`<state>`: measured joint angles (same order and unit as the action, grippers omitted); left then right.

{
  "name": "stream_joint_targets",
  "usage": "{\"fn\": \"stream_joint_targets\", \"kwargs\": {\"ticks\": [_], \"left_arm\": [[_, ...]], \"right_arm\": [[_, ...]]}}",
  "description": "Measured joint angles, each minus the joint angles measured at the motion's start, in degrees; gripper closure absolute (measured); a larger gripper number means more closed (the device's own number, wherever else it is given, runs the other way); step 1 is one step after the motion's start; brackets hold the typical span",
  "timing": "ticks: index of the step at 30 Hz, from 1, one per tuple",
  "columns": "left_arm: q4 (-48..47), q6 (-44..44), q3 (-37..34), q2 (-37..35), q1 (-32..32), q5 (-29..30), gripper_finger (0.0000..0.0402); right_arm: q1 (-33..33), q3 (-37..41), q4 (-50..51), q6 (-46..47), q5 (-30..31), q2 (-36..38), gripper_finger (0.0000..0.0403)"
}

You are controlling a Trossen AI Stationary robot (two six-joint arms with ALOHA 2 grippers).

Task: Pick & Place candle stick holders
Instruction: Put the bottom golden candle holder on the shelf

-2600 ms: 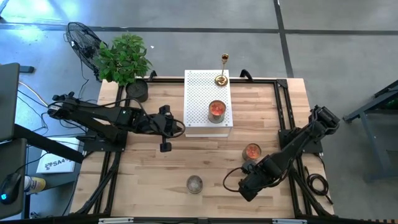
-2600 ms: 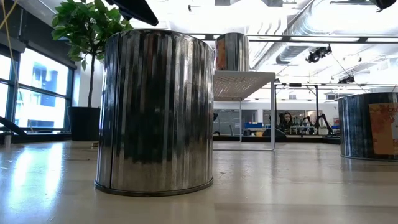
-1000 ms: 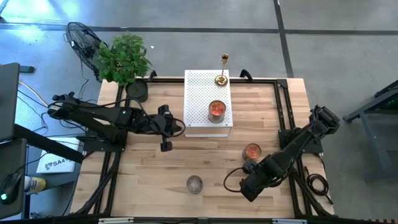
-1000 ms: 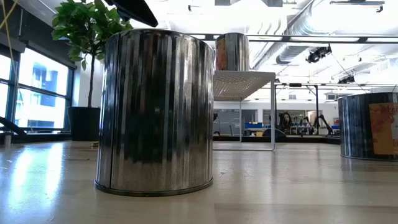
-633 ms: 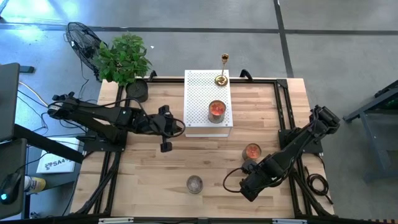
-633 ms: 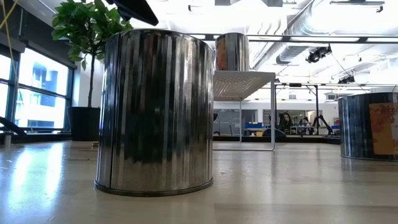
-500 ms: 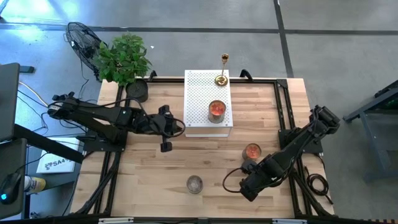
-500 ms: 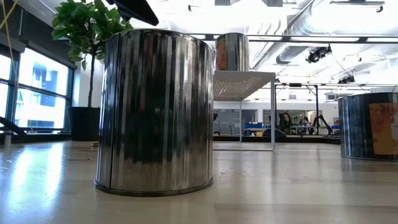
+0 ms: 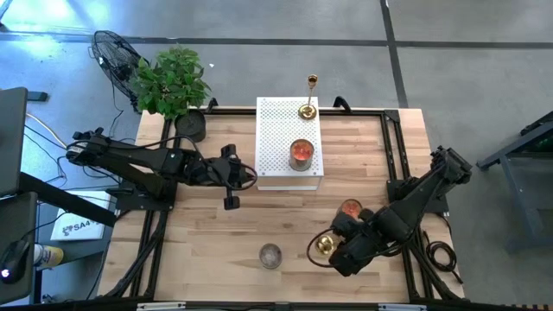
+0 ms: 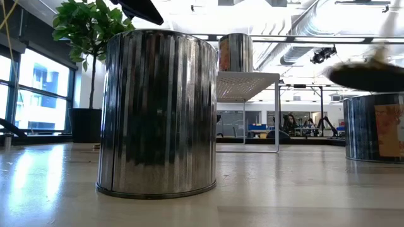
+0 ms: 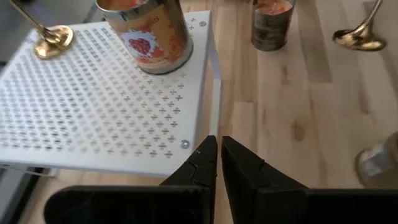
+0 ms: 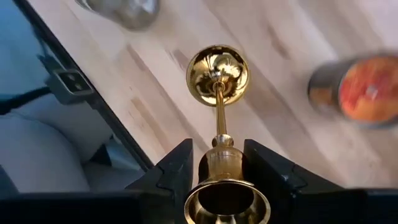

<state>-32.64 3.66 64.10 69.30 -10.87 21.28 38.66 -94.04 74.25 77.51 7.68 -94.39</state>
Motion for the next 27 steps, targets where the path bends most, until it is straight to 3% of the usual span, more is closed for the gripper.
{"fn": "stream_joint_targets", "kwargs": {"ticks": [4,8,14,27], "left_arm": [[0.3,-0.8,0.0,0.0,0.0,0.0,0.0383],[3.2,-2.3,0.0,0.0,0.0,-5.6,0.0383],[6.4,-8.0,0.0,0.0,0.0,-10.1,0.0383],[6.3,-5.2,0.0,0.0,0.0,-15.4,0.0383]], "right_arm": [[-0.9,-3.1,0.4,-5.9,5.6,0.0,0.0280],[-2.8,-4.2,0.5,-12.5,9.7,0.0,0.0280],[-6.1,-4.2,0.2,-19.9,10.5,0.0,0.0280],[-9.5,-4.2,-2.1,-28.9,9.9,0.0,0.0280]]}}
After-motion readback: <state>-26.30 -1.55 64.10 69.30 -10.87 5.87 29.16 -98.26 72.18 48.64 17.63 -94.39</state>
